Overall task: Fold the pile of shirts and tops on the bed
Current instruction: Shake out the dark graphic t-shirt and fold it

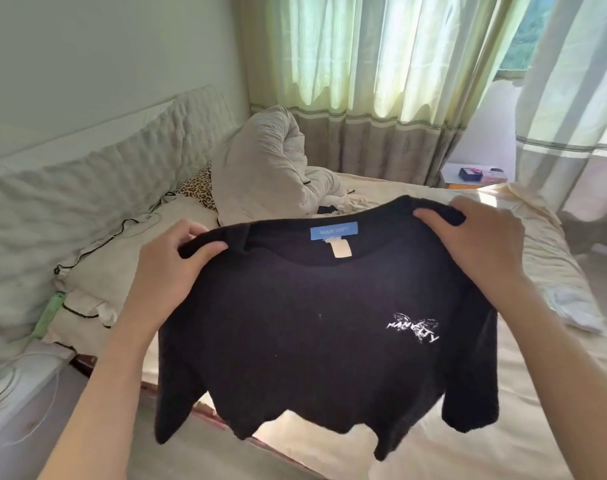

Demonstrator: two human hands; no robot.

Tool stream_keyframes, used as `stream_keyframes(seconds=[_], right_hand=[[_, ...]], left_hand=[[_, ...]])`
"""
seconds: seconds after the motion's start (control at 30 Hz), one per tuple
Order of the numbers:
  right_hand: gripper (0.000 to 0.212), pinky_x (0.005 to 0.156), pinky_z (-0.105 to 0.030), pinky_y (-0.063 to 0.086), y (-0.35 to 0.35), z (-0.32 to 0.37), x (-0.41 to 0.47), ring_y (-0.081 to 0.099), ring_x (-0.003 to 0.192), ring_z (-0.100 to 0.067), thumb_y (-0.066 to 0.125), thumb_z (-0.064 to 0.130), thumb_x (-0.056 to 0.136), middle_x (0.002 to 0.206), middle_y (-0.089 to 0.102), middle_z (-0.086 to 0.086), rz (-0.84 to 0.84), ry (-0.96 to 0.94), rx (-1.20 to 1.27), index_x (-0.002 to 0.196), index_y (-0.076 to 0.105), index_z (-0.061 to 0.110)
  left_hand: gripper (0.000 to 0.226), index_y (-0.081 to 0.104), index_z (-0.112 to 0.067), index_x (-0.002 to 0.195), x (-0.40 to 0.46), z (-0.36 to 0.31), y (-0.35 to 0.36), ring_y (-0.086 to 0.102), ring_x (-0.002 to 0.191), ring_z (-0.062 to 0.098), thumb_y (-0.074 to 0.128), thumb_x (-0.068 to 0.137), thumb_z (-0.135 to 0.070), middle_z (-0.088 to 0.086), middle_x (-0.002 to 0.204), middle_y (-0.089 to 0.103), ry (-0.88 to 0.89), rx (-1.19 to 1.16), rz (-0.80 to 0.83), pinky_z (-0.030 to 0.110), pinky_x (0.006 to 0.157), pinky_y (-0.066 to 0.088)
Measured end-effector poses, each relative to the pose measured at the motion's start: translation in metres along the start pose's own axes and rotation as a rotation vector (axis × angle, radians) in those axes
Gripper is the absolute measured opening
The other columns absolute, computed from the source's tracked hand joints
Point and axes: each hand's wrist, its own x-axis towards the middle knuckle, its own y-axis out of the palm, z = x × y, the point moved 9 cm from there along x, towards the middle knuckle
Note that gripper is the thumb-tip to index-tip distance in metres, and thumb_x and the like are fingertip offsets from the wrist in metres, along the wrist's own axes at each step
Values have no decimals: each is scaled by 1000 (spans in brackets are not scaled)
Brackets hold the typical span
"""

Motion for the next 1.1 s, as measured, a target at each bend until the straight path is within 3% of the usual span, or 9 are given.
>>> stream_keyframes(seconds=[0.17, 0.3, 0.4, 0.5, 0.73, 0.83, 1.0, 1.1], right_hand=[[53, 65, -31, 29, 48, -2, 27, 48, 70, -25, 57, 63, 80, 61, 50, 2, 73, -6, -23, 65, 55, 12], [50, 68, -31, 33, 150, -15, 45, 61, 90, -31, 54, 63, 82, 86, 66, -7, 244, -31, -114, 87, 66, 14], [51, 66, -31, 34, 244, -39, 53, 62, 89, -32, 52, 62, 84, 88, 67, -9, 347, -36, -134, 86, 64, 12], [51, 66, -33, 34, 346, -69, 53, 62, 88, -33, 51, 61, 86, 85, 68, -11, 438, -35, -165, 81, 60, 11], [50, 64, -34, 30, 556, -121, 47, 59, 84, -35, 43, 54, 93, 79, 62, -12, 599, -108, -210, 76, 53, 8], [46, 65, -36, 29, 619, -143, 40, 58, 86, -39, 39, 49, 97, 84, 63, -18, 633, -104, -193, 69, 40, 13], [40, 66, -36, 28, 686, -166, 40, 58, 89, -41, 37, 45, 99, 91, 64, -21, 654, -126, -225, 77, 45, 12], [43, 65, -37, 32, 724, -183, 31, 58, 85, -40, 38, 43, 99, 88, 64, -21, 757, -89, -216, 77, 50, 8]], left_hand=[[20, 53, -32, 78, 28, 38, 28, 55, 72, 0, 60, 90, -17, -9, 79, 59, -37, -9, 97, 7, 62, 38], [5, 60, -17, 93, 53, 113, 88, 56, 86, 21, 57, 92, -22, 0, 85, 61, -189, 46, 167, 27, 69, 39], [18, 62, -15, 101, 74, 181, 147, 56, 93, 22, 57, 92, -30, 4, 96, 62, -268, 190, 207, 31, 76, 40], [28, 58, -15, 108, 87, 256, 208, 59, 96, 30, 50, 95, -39, 8, 103, 65, -327, 407, 264, 33, 72, 42], [35, 51, -15, 109, 114, 405, 331, 60, 80, 33, 37, 97, -45, 11, 86, 64, -289, 679, 344, 35, 62, 42], [36, 52, -12, 113, 122, 442, 371, 60, 81, 36, 37, 98, -41, 15, 89, 65, -238, 737, 388, 36, 61, 40], [33, 54, -13, 113, 143, 496, 417, 58, 93, 39, 39, 98, -39, 17, 101, 65, -253, 738, 415, 39, 68, 40], [30, 56, -15, 106, 148, 529, 443, 57, 96, 37, 41, 98, -39, 14, 104, 64, -309, 743, 492, 38, 72, 40]])
